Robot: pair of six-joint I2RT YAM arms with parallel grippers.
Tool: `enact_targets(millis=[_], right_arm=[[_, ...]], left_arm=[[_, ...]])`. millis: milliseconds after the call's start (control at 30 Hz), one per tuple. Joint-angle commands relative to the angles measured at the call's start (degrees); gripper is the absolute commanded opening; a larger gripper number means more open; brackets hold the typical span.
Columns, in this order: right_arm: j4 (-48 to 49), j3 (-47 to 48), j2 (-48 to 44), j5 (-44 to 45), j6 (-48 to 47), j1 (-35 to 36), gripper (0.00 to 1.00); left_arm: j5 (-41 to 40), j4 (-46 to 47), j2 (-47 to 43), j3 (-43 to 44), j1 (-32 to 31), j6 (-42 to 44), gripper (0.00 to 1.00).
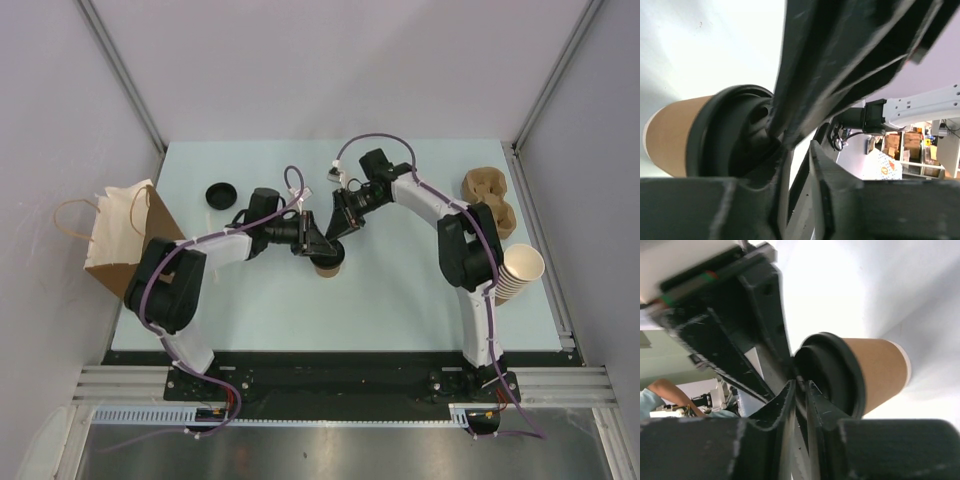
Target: Pack the takeout coffee
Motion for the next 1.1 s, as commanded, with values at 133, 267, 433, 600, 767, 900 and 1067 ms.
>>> enact_targets(millis=[133, 267, 433, 600, 767, 900, 1067], right_arm=[[-5.0, 4.6, -5.7, -3.7, -2.8, -3.4, 0.37], [-6.1, 2.9, -7.9, -2.2, -2.7, -4.4, 0.37], [-4.9, -5.1, -12.1, 2.1, -1.9, -4.9, 0.35], [-4.2, -10.0, -14.1, 3.5, -1.9, -6.7, 0.34], [-4.9, -10.5, -14.2, 4.7, -2.3, -8.2, 0.35], [-5.4, -10.5, -13.7, 4.7, -2.8, -9.3, 0.36], [-5.8, -10.2, -13.7, 4.3, -3.1, -9.8, 0.37]], left_arm=[[-2.1, -4.6, -7.1, 2.5, 5.5, 1.9, 0.29], [-6.7, -8.9, -7.5, 3.4, 8.5, 5.9, 0.27], [-12.8, -12.8, -3.8, 4.5, 9.8, 10.6, 0.21], [-14.5, -10.7, 1.9, 5.6, 9.5, 10.1, 0.20], [-13.9, -9.5, 5.7, 5.8, 8.7, 10.2, 0.18], [-12.8, -7.9, 6.4, 4.4, 6.5, 11.1, 0.18], [-11.9, -6.4, 6.2, 2.6, 4.2, 11.1, 0.16]])
